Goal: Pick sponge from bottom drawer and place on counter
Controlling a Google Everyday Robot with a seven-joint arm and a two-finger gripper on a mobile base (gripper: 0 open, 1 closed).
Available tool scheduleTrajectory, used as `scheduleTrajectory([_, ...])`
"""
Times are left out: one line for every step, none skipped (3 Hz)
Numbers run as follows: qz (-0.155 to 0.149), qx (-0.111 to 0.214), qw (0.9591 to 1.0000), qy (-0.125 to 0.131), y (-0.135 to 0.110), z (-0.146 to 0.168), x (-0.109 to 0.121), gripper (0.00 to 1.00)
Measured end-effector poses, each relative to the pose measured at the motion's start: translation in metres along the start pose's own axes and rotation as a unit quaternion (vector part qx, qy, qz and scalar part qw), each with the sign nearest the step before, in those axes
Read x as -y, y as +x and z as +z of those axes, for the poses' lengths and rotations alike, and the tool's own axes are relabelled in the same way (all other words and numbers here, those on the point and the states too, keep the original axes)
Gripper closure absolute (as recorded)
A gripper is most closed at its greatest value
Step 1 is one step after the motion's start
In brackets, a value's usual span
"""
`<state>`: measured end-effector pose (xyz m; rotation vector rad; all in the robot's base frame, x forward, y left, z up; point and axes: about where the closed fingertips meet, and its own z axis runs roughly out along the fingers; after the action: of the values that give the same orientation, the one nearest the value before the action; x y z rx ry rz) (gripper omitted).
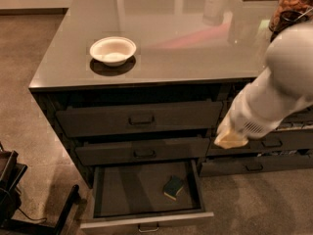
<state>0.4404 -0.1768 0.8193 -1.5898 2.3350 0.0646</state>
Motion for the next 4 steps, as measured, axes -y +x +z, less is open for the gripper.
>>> scheduleTrajectory([0.026,-0.001,0.9997,-0.001,0.008,0.035,-0.010,0.88])
scheduleTrajectory([0.023,-0.001,0.9997,0.000,0.009,0.034,-0.010,1.00])
scheduleTrajectory([0.040,0.007,0.9992,-0.003,0.017,0.055,-0.012,1.00])
scheduleTrajectory([0.086,0.004,0.9960,-0.024,0.044,0.130,-0.025,1.00])
